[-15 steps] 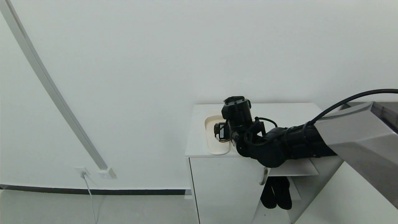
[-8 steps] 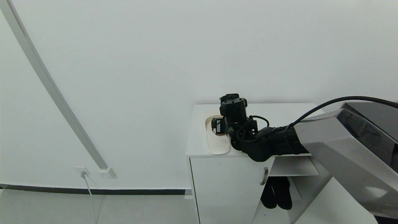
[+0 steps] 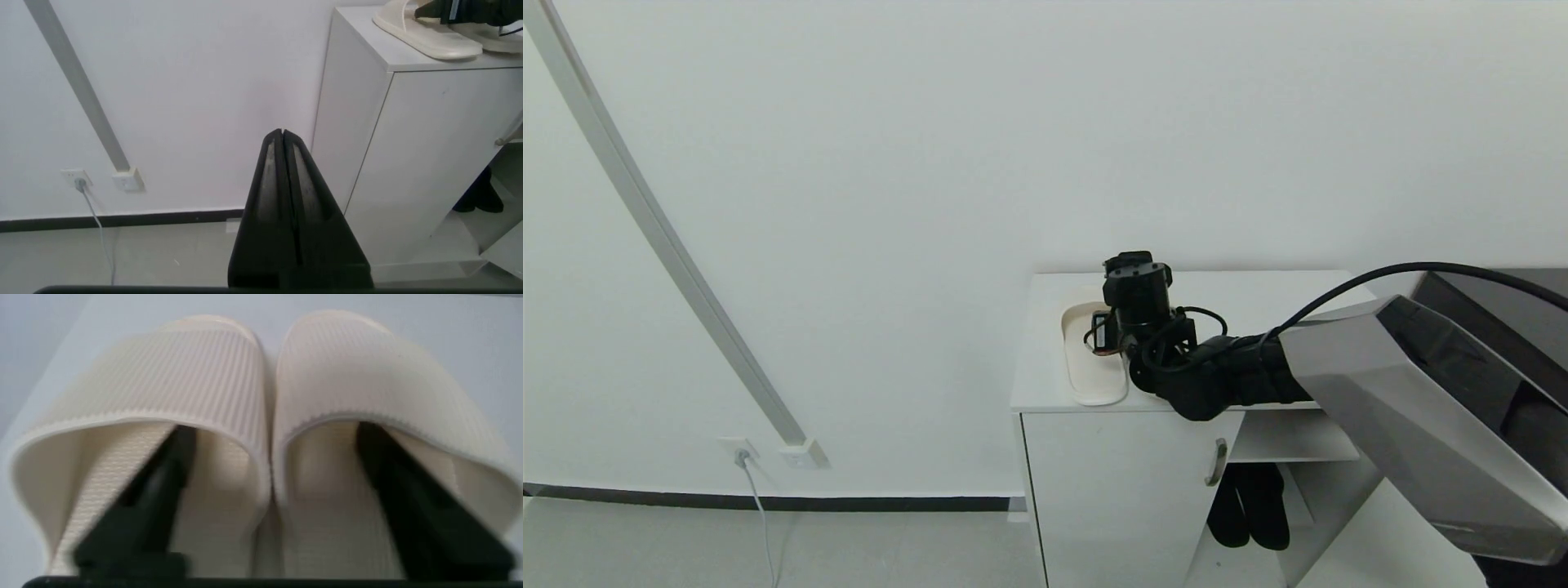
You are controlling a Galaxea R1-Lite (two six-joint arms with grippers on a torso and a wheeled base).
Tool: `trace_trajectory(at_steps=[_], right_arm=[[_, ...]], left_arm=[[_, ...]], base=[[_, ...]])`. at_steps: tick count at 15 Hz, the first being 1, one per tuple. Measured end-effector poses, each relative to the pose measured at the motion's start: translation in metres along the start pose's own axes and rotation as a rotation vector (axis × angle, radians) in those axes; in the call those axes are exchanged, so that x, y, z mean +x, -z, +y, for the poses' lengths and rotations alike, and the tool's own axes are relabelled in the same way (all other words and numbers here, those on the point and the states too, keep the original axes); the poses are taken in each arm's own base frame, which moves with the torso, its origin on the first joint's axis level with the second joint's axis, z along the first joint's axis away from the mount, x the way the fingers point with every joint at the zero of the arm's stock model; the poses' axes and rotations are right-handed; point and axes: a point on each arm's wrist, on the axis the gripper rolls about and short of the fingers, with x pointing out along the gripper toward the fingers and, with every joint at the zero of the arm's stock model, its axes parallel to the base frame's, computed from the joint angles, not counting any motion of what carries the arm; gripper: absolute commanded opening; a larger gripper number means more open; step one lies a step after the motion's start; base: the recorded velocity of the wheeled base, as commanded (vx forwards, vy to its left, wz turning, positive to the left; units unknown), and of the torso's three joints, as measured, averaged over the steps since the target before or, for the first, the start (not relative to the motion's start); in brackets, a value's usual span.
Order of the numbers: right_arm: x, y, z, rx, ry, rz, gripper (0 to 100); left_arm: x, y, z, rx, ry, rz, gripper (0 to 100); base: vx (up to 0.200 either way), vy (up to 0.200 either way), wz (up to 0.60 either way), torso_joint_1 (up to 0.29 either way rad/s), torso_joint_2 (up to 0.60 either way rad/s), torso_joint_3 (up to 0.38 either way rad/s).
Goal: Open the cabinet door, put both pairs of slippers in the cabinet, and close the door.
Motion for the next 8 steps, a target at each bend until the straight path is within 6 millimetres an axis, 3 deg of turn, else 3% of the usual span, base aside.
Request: trace_trajectory(at_steps=[5, 8], right_arm=[[-0.001, 0.001, -0.001, -0.003, 0.001, 0.005, 0], [-0.013, -0.007, -0.005, -0.014, -0.006, 0.01, 0]], left_arm=[[0.0, 0.0, 0.0, -0.003, -0.001, 0.0, 0], [0.0, 0.0, 0.0, -0.003, -0.001, 0.0, 0]], base=[[0.0, 0.0, 0.0, 0.0, 0.0, 0.0], [0.0, 0.0, 0.0, 0.0, 0.0, 0.0]])
